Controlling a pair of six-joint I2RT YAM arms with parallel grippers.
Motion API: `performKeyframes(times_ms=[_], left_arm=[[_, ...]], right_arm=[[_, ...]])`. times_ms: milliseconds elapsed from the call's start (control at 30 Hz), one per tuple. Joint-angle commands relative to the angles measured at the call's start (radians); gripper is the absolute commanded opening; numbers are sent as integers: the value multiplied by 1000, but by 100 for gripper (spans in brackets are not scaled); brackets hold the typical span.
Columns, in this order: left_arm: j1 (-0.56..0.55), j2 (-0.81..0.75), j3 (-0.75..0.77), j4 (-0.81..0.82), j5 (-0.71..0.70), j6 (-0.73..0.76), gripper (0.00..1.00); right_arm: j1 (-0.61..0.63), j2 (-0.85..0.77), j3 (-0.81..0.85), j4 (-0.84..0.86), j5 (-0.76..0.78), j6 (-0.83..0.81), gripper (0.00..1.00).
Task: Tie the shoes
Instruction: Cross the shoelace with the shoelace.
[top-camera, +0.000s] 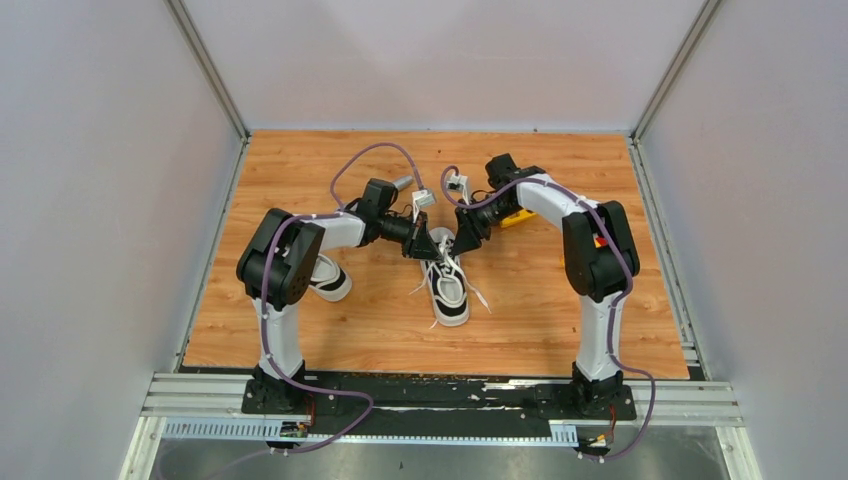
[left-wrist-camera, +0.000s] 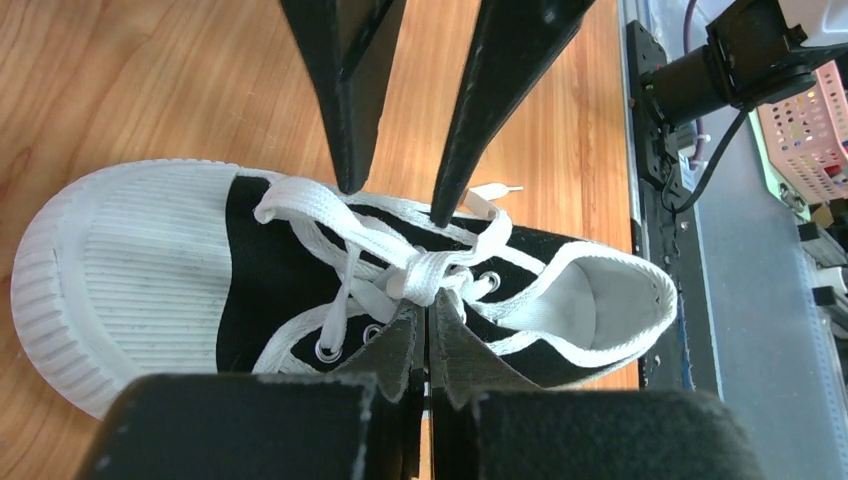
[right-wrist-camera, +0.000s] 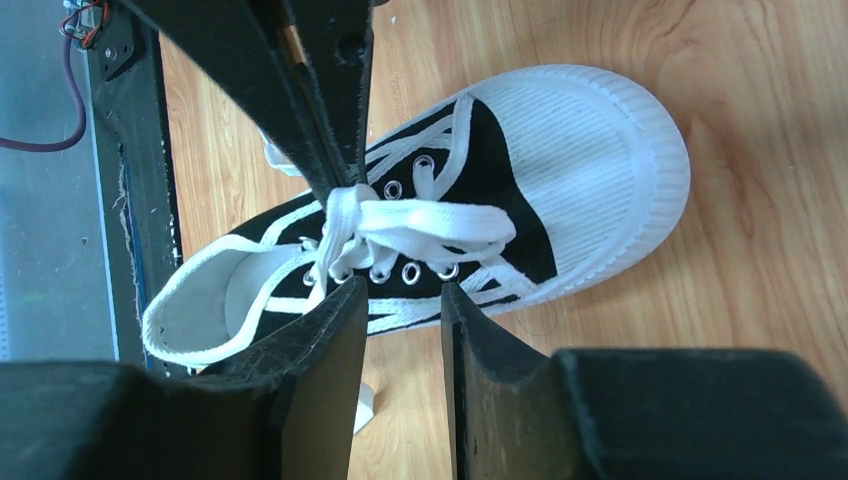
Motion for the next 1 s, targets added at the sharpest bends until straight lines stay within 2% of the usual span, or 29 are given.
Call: performKeyframes(times_ms=[0, 400, 600, 700, 767, 867, 967], left_arm=[[3, 4, 45, -99, 16, 103, 0], [2, 36, 39, 53, 118, -40, 0], [3, 51, 15, 209, 152, -153, 0], [2, 53, 14, 220, 154, -164, 0], [3, 50, 20, 184, 141, -142, 0], [2, 44, 66, -29, 124, 20, 0], [3, 36, 96, -175, 99, 136, 0]], right_arm=[[13, 32, 56, -20, -67, -42, 34], [27, 55, 68, -80, -134, -72, 35], [37, 69, 74, -91, -135, -75, 35], [38, 67, 69, -77, -116, -69, 34], [37, 64, 62, -61, -107, -63, 34], [37, 65, 58, -41, -106, -53, 31], [38, 71, 63, -28, -129, -44, 28]])
